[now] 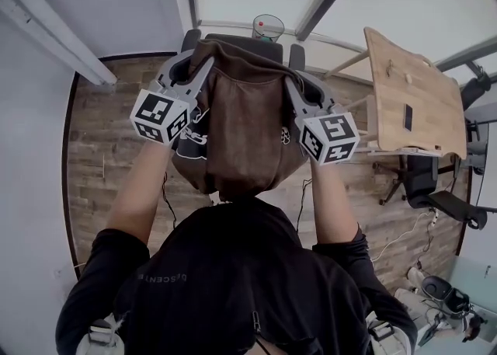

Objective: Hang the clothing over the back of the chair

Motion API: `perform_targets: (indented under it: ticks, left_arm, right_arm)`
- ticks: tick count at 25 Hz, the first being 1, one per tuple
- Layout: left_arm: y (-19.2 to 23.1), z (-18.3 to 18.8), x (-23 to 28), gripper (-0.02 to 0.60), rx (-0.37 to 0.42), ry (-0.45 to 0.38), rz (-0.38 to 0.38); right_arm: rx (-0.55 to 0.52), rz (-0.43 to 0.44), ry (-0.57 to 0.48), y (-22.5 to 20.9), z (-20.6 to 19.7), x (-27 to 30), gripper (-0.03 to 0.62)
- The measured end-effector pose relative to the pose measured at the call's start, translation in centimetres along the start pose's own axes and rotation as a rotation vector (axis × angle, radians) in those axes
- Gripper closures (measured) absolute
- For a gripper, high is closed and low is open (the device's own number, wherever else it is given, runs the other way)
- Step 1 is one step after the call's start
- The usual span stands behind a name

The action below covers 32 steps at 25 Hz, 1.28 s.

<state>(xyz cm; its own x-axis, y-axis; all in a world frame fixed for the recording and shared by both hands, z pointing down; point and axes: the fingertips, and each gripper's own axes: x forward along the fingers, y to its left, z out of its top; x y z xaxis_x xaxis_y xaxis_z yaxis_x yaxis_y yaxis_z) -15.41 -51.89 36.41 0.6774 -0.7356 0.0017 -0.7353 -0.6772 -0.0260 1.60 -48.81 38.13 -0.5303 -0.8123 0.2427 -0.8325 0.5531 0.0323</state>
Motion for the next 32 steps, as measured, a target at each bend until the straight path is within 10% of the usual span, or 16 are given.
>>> perform_targets:
  ticks: [32]
  left_arm:
    - [1.2,-12.2,4.4,0.491,-0.113,0.306,0.068]
  right_arm:
    - [0.190,0.143,0.283,-3.3,-11.8,5.7,0.492]
